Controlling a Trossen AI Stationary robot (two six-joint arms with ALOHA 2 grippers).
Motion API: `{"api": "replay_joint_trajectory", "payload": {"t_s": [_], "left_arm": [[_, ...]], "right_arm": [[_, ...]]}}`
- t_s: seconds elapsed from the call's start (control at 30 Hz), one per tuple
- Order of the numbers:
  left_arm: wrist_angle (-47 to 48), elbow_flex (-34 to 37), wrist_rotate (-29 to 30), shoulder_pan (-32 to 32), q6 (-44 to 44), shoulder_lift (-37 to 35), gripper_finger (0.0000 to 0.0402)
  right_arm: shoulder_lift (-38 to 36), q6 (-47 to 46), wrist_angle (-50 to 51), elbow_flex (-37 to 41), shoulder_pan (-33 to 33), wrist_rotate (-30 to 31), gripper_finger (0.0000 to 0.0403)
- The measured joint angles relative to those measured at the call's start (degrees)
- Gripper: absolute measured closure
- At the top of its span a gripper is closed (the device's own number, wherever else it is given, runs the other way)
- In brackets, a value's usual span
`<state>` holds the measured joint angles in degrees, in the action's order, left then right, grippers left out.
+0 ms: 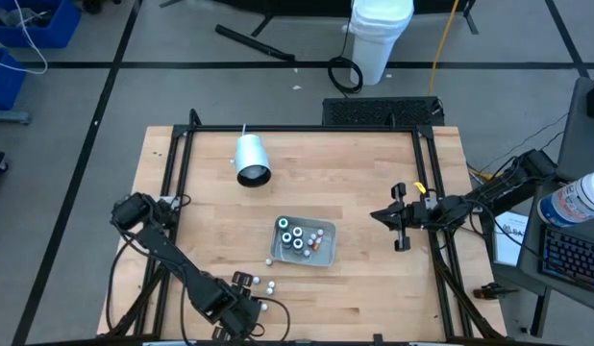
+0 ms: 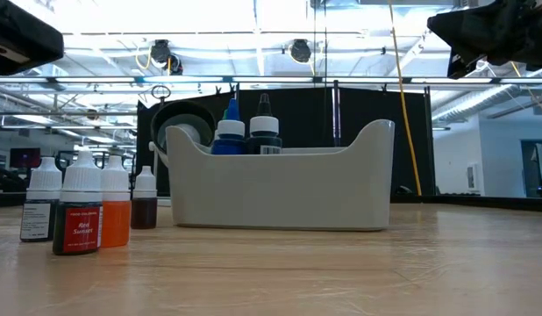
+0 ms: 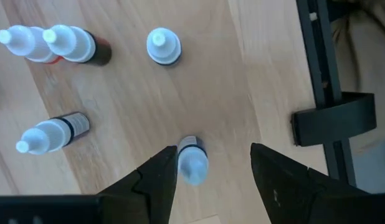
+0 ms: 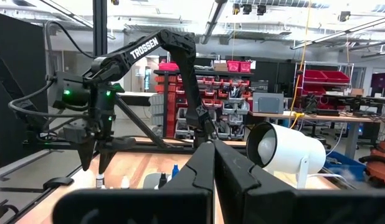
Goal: Pick & Place food coloring
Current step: Put the black food coloring bottle into the gray bin
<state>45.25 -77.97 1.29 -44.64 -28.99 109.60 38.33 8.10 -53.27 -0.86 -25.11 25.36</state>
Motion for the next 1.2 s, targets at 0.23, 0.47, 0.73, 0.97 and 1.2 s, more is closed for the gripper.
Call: {"api": "replay_joint_trajectory", "payload": {"t_s": [0.23,0.47,0.73,0.97,1.2], "left_arm": [[1.5,0.1,0.7,0.0,0.4,0.0,0.0195],[1.1,0.6,1.8,0.4,0.8,0.0,0.0195],[0.7,0.6,1.3,0.4,0.6,0.0,0.0195],[0.5,0.6,1.4,0.4,1.3,0.0,0.0195],[-0.3,0.6,1.4,0.4,1.3,0.0,0.0195]], "right_arm": [[0.0,0.0,0.0,0.0,0.0,0.0,0.0403],[0.0,0.0,0.0,0.0,0.0,0.0,0.0403],[0.0,0.1,0.0,0.0,0.0,0.0,0.0403],[0.0,0.1,0.0,0.0,0.0,0.0,0.0403],[0.0,0.1,0.0,0.0,0.0,0.0,0.0403]]}}
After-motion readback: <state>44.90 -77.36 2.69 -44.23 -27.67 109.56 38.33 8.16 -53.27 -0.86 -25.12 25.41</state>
